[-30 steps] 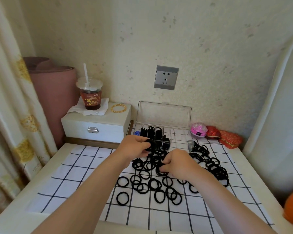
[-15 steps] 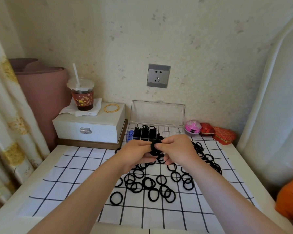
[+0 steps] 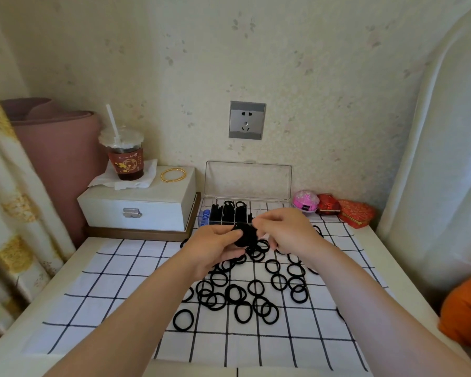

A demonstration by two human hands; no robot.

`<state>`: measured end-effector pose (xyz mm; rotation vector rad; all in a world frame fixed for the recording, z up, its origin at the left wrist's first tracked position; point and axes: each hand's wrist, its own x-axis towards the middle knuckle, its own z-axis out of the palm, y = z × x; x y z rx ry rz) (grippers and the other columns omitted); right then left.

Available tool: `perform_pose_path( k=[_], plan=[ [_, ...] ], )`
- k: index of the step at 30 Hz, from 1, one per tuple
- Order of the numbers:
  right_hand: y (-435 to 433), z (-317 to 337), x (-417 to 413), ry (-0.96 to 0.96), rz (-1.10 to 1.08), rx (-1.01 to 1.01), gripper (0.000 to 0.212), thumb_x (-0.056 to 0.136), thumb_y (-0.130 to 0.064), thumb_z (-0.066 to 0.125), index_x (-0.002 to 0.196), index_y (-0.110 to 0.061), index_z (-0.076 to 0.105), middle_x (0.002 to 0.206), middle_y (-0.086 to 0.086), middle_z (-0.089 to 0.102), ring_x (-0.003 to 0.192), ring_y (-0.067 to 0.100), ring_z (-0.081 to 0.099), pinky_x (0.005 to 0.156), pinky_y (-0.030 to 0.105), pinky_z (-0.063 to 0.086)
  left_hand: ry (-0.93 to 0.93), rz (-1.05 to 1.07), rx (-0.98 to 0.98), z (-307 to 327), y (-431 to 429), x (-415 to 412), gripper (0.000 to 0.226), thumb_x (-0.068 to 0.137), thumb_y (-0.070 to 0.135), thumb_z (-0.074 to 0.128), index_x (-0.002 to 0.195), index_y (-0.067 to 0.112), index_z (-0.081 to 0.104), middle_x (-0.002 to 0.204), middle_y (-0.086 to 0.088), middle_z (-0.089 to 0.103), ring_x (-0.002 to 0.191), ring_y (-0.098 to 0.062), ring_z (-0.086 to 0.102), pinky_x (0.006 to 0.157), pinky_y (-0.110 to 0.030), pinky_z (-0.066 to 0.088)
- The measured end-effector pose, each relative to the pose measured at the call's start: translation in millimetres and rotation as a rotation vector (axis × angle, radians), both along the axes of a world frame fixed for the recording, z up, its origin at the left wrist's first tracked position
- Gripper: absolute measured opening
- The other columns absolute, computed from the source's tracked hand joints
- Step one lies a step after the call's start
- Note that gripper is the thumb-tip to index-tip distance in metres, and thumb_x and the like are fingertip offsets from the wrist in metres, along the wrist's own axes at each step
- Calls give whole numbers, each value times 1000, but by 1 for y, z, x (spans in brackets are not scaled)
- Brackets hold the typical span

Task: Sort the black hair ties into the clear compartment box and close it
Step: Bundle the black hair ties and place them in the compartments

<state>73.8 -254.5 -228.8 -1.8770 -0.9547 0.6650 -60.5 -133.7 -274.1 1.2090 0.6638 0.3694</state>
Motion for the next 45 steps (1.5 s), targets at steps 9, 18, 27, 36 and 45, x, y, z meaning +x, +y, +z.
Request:
perform_pose_path(
  k=[9,18,27,36,45],
  plan=[
    [-5,-7,3,108,86,-89,20,86,-8,74,106,-14,75,92,4,73,78,12,69,56,29,58,22,-34,-9,3,3,-3,19,94,9,64,110,5,72,105,-16,75,100,-26,72,88,-32,59],
    [-5,-30,-2,-480,320,-471,19,82,-25,76,100,-29,79,84,-19,66,83,3,63,79,22,54,217,20,343,-2,12,-13,23,89,11,70,112,14,73,100,-5,75,89,-15,74,83,-31,61],
    [-3,-49,-11,-478,315,-395,9,89,-24,70,84,-22,77,82,-9,72,75,6,66,72,26,56,246,24,420,-2,12,-20,26,90,13,70,115,15,73,99,-1,75,86,-11,73,77,-24,60],
    [5,-51,-46,-548,366,-422,20,84,-30,76,102,-21,79,97,-6,73,90,11,67,85,29,55,215,66,452,-2,15,-22,29,89,14,70,118,13,72,100,-1,74,85,-10,72,82,-27,60],
    [5,-47,-46,-604,365,-491,11,92,-30,66,91,-23,75,91,-3,72,83,15,67,78,32,56,240,-13,495,-4,11,-24,33,89,14,70,122,15,70,103,-4,73,89,-16,73,83,-31,61]
  ],
)
